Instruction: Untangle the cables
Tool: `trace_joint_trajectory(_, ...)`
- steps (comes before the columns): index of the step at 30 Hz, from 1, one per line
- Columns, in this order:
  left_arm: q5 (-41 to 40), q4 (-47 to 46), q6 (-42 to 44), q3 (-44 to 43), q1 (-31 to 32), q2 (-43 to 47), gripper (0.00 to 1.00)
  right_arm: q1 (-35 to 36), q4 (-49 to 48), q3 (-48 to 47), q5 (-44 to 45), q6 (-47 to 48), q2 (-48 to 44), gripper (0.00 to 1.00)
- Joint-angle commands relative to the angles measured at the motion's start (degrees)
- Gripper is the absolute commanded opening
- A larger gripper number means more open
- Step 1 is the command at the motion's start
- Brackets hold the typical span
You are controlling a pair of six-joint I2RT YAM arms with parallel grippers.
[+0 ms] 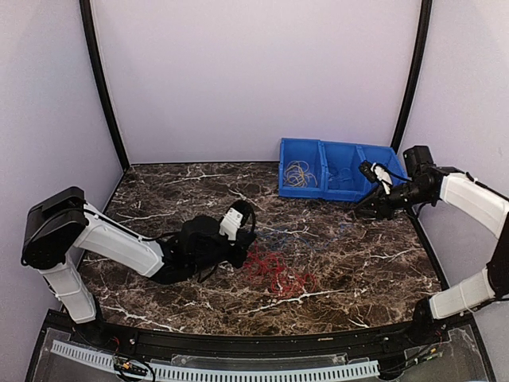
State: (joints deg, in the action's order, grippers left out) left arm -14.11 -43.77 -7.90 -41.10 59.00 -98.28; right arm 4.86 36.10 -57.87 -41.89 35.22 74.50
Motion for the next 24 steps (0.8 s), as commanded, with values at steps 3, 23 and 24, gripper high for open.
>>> trace_joint_trajectory(3, 4.7, 5.4, -1.3, -5.4, 0.1, -3.4, 0.06, 3.1, -0.7, 0.9, 0.6, 6.2, -2.8, 0.50)
trace_joint_trajectory(23, 6.8, 5.4, -1.3, -6.7, 0.1, -2.8, 0.07, 25.8, -8.6, -7.5, -1.7, 1.7, 23.2, 0.68)
trace_joint_trajectory(24, 6.8, 5.4, -1.2, -6.5, 0.1, -2.8, 0.07, 26.3, -8.7, -7.8, -1.6, 1.8, 24.1, 0.69)
